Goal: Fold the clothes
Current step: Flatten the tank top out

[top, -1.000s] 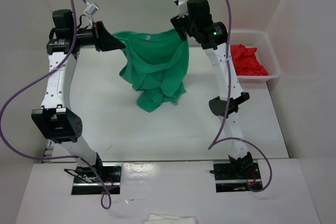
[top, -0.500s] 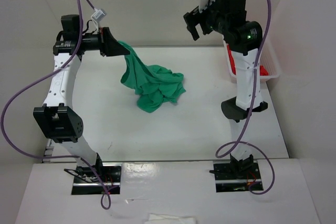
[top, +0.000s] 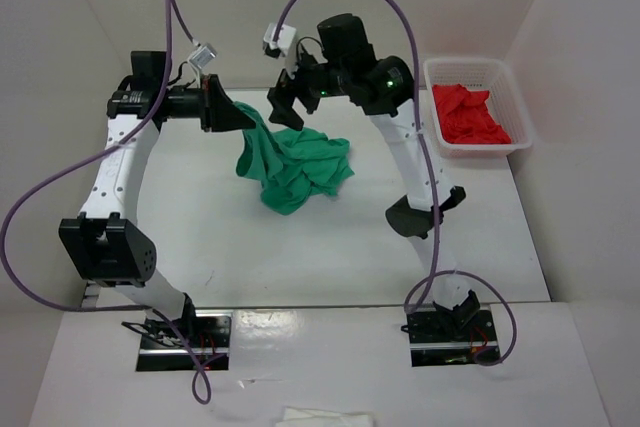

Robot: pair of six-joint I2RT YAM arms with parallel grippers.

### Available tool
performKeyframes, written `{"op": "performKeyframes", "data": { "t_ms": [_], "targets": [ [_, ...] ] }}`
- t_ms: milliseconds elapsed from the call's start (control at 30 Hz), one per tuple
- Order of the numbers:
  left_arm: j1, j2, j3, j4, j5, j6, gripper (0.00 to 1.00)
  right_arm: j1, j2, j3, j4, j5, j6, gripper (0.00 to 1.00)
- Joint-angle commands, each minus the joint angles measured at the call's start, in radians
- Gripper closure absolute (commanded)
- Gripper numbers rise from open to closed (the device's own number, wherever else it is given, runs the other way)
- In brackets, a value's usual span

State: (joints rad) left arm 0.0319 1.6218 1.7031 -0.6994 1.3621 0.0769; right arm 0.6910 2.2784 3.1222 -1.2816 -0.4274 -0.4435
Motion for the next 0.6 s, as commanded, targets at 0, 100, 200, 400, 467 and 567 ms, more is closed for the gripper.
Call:
{"op": "performKeyframes", "data": {
  "t_ms": [0,100,200,400,467,567],
  "targets": [
    [0.010,-0.083,-0.011,-0.091,-0.017,0.184,0.83,-0.008,0.024,0.009,-0.019,-0.141,-0.020,0.07],
    [0.010,-0.102,-0.023,-0.071,-0.054,0.135,0.82,-0.008,0.033,0.009,-0.019,-0.181,-0.029,0.16],
    [0.010,-0.102,-0.023,0.023,-0.076,-0.012,0.82,0.001,0.033,0.009,-0.009,-0.192,-0.029,0.21],
    [0.019,-0.071,-0.011,0.107,-0.089,-0.103,0.82,0.031,0.033,0.009,0.030,-0.191,0.008,0.25],
    [0.019,-0.044,0.000,0.078,-0.040,-0.069,0.82,0.031,0.053,0.009,0.030,-0.224,0.008,0.28],
    [0.019,-0.043,0.000,0.067,-0.067,-0.069,0.82,0.031,0.064,0.009,0.030,-0.246,0.008,0.30]
  ]
}}
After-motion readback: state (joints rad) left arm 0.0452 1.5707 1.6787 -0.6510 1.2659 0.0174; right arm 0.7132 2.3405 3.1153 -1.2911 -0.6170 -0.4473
